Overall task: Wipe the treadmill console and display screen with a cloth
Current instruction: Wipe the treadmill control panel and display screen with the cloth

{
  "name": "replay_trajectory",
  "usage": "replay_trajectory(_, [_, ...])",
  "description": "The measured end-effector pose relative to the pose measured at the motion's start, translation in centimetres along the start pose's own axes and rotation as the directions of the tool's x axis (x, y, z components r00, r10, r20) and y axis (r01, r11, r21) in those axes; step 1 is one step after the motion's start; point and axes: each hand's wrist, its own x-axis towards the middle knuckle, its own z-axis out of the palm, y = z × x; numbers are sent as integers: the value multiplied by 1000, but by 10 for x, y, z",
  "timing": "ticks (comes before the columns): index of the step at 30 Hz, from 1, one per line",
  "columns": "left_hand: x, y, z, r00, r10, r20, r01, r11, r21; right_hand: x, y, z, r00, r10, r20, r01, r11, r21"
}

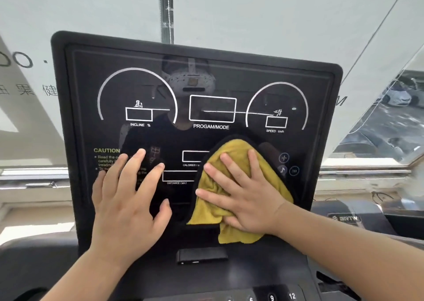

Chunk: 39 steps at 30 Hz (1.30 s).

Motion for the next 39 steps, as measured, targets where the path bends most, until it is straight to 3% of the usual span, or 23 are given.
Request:
replay_trajectory(5, [3,-3,-7,999,9,32,-9,1000,-8,-10,38,-5,998,-54,-25,55,998,22])
replay_trajectory(8, [2,-6,-11,997,21,78,-20,1000,-7,20,90,-29,976,207,-73,-208,978,6])
replay_trajectory(11, [2,-7,-13,991,19,129,-18,1000,-12,56,127,-54,855,515,-63,-515,857,25])
replay_trajectory(14, [2,-7,-14,987,22,160,-19,1000,-19,95,122,-66,783,621,-37,-619,784,58])
replay_trajectory(18, [3,-7,-16,992,34,125,-28,998,-51,131,87,-67,842,537,-47,-535,844,45])
replay_trajectory(24, [-1,-9,-14,1000,-15,-20,11,979,-202,93,25,-37,985,165,-55,-163,986,29])
replay_trajectory(27, [-3,-7,-12,1000,-22,-17,18,972,-236,49,-2,-13,1000,7,-19,-7,1000,4])
replay_trajectory(30, [-1,-4,-11,1000,-27,-6,25,975,-220,11,0,-1,999,-32,-26,32,999,-14])
replay_trajectory(32, [-2,-3,-10,999,-35,34,41,982,-186,-2,14,0,997,44,-68,-43,999,20])
replay_trajectory(34, [-3,-3,-11,997,-38,72,49,984,-171,-5,30,-4,966,233,-112,-229,972,42])
replay_trajectory(36, [-3,-4,-12,995,-36,98,53,985,-167,2,46,-13,883,457,-108,-454,890,55])
replay_trajectory(39, [-1,-6,-16,993,-36,115,56,982,-178,28,68,-30,687,726,-19,-721,684,111])
